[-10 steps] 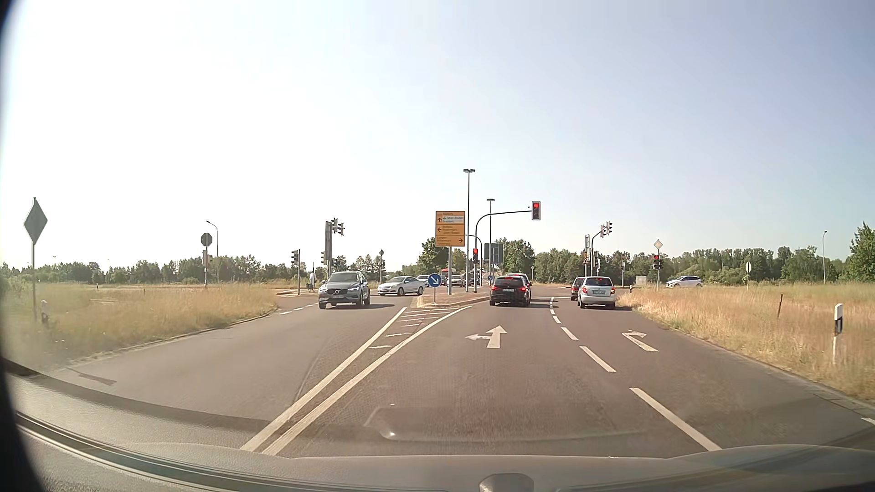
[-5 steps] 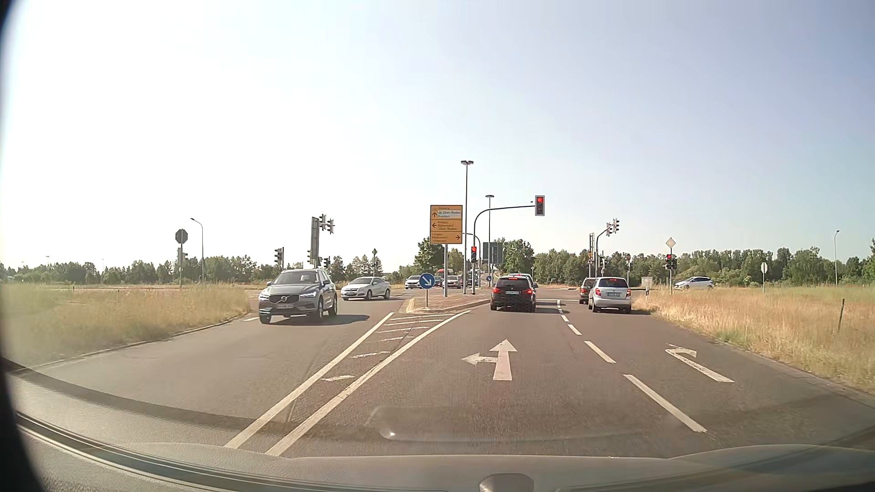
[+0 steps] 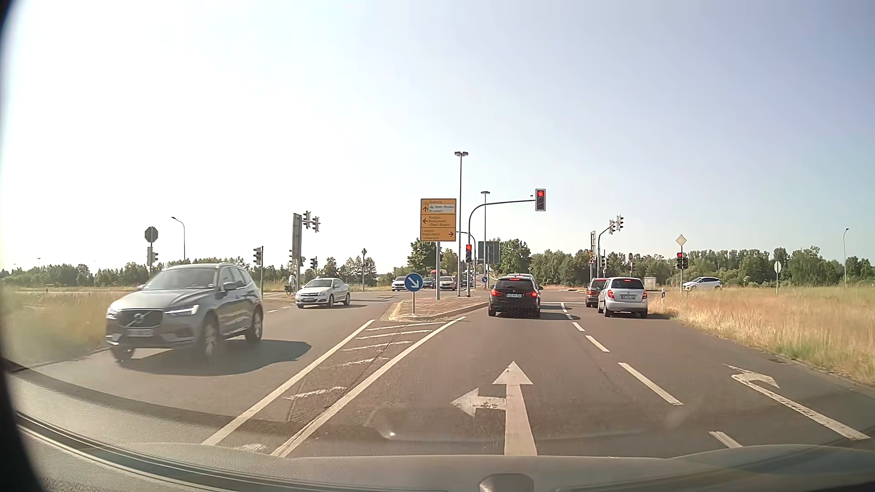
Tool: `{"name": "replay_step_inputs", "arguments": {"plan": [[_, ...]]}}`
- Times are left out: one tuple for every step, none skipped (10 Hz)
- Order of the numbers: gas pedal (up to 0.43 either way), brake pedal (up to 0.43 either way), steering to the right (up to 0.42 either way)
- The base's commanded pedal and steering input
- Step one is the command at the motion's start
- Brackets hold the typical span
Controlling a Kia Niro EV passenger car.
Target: Follow the waypoints while adhering to traffic rules and regulations
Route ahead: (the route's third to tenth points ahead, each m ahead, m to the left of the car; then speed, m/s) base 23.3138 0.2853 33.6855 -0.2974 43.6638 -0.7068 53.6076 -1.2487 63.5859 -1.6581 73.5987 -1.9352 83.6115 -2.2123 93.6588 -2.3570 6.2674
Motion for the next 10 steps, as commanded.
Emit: {"name": "replay_step_inputs", "arguments": {"plan": [[0.000, 0.207, 0.029], [0.000, 0.207, 0.034], [0.000, 0.213, 0.038], [0.000, 0.213, 0.042], [0.000, 0.220, 0.045], [0.000, 0.220, 0.048], [0.000, 0.226, 0.048], [0.000, 0.226, 0.048], [0.000, 0.232, 0.048], [0.000, 0.244, 0.048]]}}
